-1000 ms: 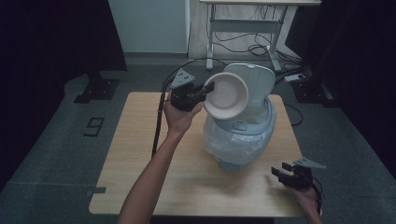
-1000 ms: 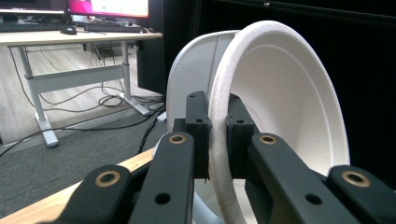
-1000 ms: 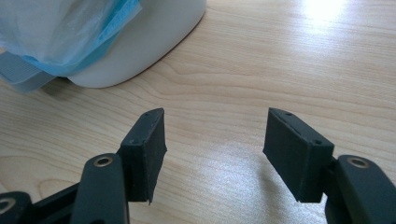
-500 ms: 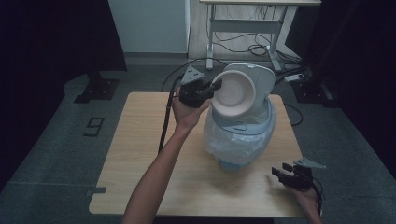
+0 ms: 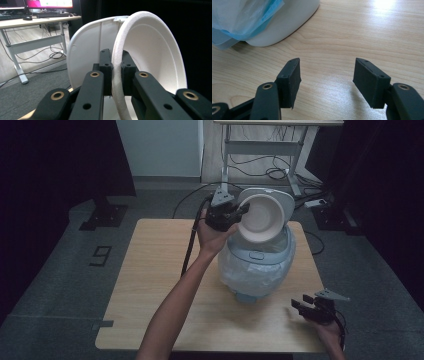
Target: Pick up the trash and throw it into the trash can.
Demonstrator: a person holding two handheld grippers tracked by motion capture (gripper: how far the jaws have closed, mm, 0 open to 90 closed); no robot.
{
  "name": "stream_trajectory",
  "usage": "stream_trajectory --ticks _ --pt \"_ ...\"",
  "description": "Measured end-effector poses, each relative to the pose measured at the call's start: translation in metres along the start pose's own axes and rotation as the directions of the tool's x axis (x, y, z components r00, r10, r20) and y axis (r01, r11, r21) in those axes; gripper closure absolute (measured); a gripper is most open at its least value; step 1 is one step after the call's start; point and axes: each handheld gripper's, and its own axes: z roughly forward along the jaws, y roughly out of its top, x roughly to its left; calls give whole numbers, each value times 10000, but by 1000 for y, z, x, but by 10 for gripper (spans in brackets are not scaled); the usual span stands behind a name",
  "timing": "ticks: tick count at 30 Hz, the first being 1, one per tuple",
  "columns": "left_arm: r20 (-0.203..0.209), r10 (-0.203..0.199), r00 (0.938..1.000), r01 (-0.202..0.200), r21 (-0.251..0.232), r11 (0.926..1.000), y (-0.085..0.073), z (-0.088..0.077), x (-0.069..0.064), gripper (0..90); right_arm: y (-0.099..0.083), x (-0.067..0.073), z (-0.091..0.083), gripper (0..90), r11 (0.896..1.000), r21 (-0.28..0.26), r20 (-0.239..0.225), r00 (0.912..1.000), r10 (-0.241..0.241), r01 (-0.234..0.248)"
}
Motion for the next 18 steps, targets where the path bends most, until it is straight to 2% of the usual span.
stream_trajectory --ticks 8,18 --pt "52 126 9999 -126 102 9999 0 13 -6 828 -1 -2 0 383 10000 -2 34 10000 51 -51" --pt "45 152 9999 -152 162 9998 -1 20 -8 828 0 -1 0 383 10000 22 19 10000 -4 4"
